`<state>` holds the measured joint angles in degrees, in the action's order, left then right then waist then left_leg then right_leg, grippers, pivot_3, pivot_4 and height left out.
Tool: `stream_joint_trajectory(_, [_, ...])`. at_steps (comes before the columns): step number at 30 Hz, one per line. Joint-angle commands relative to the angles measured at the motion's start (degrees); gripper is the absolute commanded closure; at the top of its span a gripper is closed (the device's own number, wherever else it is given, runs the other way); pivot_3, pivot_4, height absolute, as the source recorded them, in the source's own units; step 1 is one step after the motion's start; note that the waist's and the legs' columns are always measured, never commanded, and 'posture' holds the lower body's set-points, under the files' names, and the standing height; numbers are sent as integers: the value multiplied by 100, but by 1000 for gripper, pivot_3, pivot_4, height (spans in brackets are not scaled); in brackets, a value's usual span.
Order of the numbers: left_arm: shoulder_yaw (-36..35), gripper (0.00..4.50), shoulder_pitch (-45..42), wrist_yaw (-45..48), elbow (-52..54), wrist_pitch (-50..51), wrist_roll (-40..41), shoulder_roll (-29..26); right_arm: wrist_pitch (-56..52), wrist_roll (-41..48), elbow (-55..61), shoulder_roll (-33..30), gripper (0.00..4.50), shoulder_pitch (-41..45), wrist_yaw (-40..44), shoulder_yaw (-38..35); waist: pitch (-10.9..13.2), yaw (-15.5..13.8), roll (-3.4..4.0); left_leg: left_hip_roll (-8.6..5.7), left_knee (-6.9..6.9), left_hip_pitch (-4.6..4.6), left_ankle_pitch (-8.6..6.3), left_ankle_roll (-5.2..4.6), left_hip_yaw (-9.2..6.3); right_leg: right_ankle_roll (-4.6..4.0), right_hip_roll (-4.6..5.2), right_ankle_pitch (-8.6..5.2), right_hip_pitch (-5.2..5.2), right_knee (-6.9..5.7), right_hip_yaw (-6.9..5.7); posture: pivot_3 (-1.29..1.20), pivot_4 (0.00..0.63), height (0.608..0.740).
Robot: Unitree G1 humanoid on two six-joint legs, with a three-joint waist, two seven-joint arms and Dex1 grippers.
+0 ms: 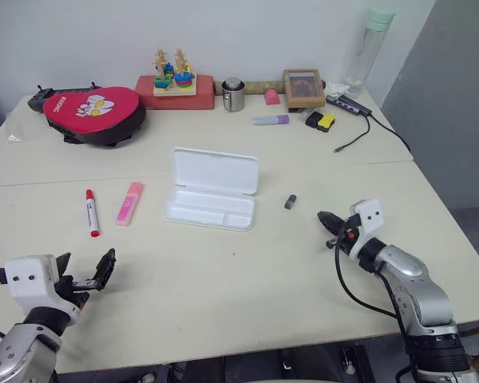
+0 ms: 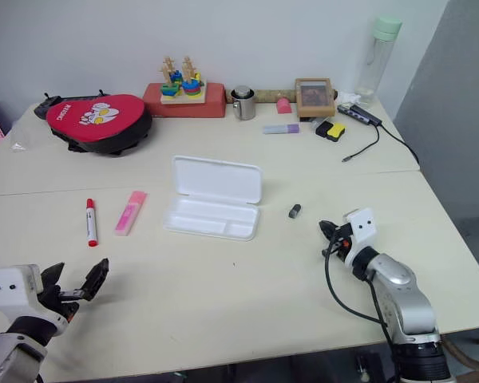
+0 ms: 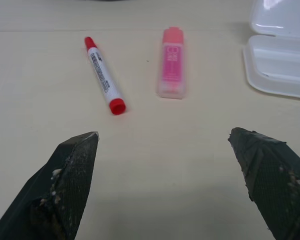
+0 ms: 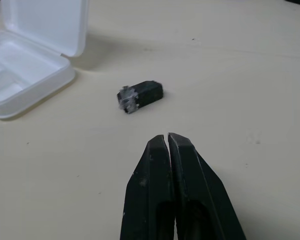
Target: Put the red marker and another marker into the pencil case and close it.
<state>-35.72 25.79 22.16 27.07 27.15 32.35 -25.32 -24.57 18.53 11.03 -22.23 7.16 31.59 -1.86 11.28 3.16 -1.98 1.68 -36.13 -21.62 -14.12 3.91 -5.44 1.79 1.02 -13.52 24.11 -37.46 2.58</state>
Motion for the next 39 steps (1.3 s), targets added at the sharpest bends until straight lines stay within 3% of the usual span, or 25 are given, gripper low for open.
stream_joint_trajectory(1, [-413,0,246,606,30,32,251,-457,-273,436,375,-335,4430,191,595,-41,0,2,0,0,0,0,0,0,0,0,0,0,0,0,-1,0,150,740])
stream_joint_trajectory(8, [-636,0,870,1788,-73,-79,294,-1113,-385,603,490,-975,4430,474,1523,265,1,7,1,0,2,-3,-1,-1,5,-2,2,-1,1,15,0,0,150,740])
stream_joint_trajectory(15, [-762,0,752,1998,-329,-147,119,-1410,-206,509,438,-1151,4430,703,1932,566,1,4,2,1,3,-8,-1,-1,3,-2,2,-1,1,22,-4,0,150,740])
stream_joint_trajectory(23, [-755,0,733,2117,-314,-104,77,-1469,-117,439,399,-1196,2298,989,2312,881,1,1,2,1,4,-13,-1,-1,3,3,2,2,2,28,-4,0,150,740])
stream_joint_trajectory(32, [-636,0,844,2404,-173,53,62,-1628,577,-93,-473,-1174,78,2231,3476,1806,1,10,1,2,4,-9,-1,-1,4,1,2,7,1,27,-5,0,150,740])
stream_joint_trajectory(39, [-581,0,917,2374,209,208,39,-1585,1317,-673,-1454,-68,78,3085,3602,2561,2,53,3,7,7,-7,-1,-1,2,2,0,11,5,21,-9,0,150,740])
